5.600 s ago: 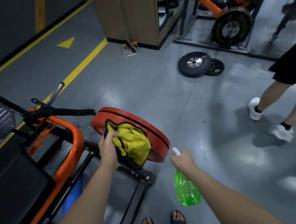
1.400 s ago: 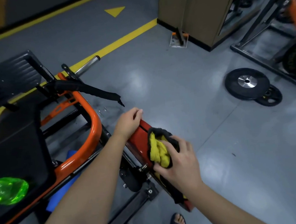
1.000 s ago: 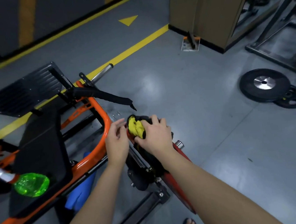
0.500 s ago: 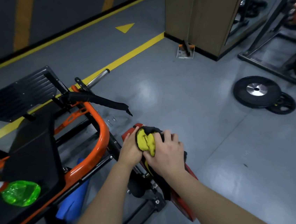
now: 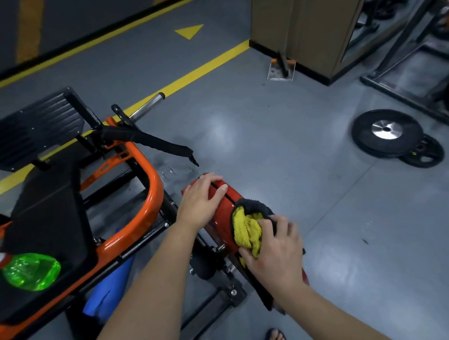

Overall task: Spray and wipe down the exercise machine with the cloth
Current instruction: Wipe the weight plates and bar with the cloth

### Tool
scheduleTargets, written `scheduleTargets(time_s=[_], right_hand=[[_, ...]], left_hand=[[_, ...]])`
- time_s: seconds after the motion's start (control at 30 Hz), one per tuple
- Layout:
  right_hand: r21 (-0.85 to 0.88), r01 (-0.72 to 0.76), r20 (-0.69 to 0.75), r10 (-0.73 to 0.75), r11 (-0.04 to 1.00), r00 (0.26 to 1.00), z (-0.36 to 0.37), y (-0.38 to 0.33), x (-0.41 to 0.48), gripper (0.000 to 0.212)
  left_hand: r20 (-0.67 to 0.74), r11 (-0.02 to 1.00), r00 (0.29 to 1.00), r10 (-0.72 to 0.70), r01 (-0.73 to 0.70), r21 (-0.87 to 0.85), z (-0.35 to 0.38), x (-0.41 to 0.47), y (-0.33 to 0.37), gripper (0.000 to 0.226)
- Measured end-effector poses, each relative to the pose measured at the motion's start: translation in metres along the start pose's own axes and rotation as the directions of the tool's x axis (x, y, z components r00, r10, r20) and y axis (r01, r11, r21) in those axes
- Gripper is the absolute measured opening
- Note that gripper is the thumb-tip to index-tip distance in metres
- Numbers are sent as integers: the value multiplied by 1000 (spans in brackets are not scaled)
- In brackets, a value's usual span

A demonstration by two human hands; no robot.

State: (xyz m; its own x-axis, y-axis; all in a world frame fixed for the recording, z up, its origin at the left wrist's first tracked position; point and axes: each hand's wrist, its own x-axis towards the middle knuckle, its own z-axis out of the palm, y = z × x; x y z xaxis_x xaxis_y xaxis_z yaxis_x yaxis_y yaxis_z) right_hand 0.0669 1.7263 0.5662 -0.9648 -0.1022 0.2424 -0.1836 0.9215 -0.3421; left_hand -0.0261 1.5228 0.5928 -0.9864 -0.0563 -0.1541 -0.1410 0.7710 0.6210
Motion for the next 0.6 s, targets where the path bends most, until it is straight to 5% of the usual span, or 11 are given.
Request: scheduleTargets(time_s=[0.1,0.27,0.33,0.6], right_hand=[[-34,12,-37,-13,999,999,6,-6,7,68],[-81,27,-65,-32,996,997,5,-26,27,63],[-73,19,-51,-23,997,998,4,-40,44,58],[-46,82,210,-70,996,975,13,-95,124,56]], left_hand=[[-32,997,998,-53,51,-62,4,-7,-5,38],[-383,857,881,-276,46,-514,-4,-46,-7,36],[-426,841,847,-317,44,-539,-9,-61,-9,34],[-367,889,901,-231,42,-455,-18,-78,2,35]])
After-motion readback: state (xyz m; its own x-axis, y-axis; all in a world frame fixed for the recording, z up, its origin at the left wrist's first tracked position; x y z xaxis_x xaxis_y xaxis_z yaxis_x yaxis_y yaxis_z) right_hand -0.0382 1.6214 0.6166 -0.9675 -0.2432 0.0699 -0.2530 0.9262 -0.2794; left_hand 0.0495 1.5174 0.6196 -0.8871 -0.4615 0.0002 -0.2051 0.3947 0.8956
